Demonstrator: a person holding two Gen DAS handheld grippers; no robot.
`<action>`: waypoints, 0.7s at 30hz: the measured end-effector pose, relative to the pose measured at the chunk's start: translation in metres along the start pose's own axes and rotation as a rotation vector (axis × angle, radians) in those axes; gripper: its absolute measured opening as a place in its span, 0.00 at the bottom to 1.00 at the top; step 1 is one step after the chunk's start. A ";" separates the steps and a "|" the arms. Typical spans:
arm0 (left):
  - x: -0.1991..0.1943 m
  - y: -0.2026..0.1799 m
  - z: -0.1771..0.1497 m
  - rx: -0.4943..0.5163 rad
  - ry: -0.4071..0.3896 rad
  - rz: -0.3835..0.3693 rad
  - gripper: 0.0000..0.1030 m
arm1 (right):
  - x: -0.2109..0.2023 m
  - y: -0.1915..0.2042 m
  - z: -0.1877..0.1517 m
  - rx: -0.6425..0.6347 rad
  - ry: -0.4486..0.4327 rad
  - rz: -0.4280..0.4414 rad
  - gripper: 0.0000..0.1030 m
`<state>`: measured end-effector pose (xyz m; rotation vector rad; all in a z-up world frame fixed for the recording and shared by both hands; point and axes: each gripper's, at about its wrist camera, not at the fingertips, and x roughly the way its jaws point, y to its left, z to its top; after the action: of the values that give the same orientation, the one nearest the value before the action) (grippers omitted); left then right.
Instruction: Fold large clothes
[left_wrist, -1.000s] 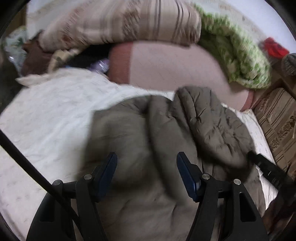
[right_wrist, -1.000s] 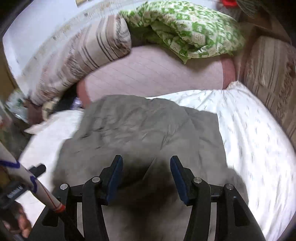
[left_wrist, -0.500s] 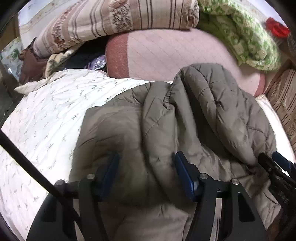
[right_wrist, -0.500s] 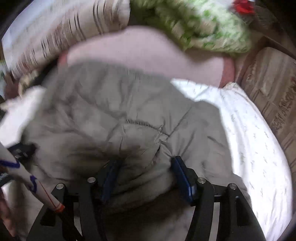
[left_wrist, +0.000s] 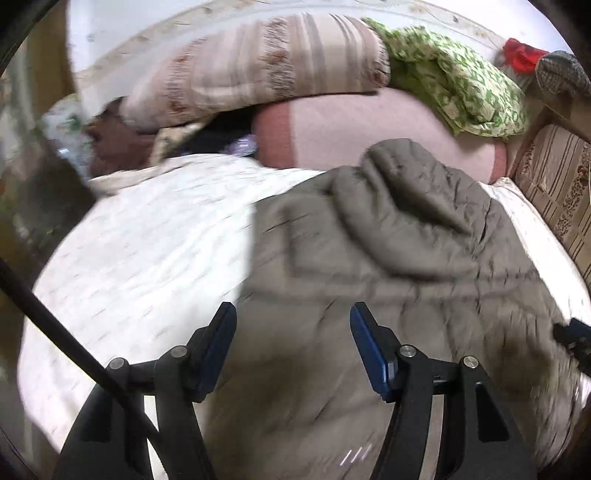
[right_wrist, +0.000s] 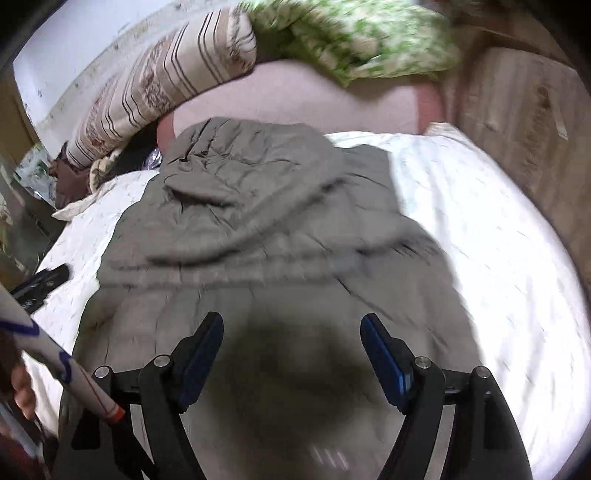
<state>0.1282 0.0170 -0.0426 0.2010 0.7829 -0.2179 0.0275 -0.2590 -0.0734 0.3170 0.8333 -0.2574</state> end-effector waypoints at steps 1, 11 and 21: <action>-0.012 0.007 -0.011 -0.011 -0.003 0.014 0.61 | -0.013 -0.008 -0.014 0.004 -0.006 -0.017 0.79; -0.039 0.091 -0.124 -0.262 0.150 0.099 0.62 | -0.082 -0.084 -0.093 0.204 -0.039 -0.016 0.80; -0.045 0.141 -0.150 -0.312 0.191 0.070 0.63 | -0.087 -0.173 -0.115 0.376 0.013 -0.011 0.81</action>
<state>0.0335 0.1961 -0.1005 -0.0466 0.9864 -0.0085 -0.1668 -0.3669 -0.1100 0.6666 0.7971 -0.4241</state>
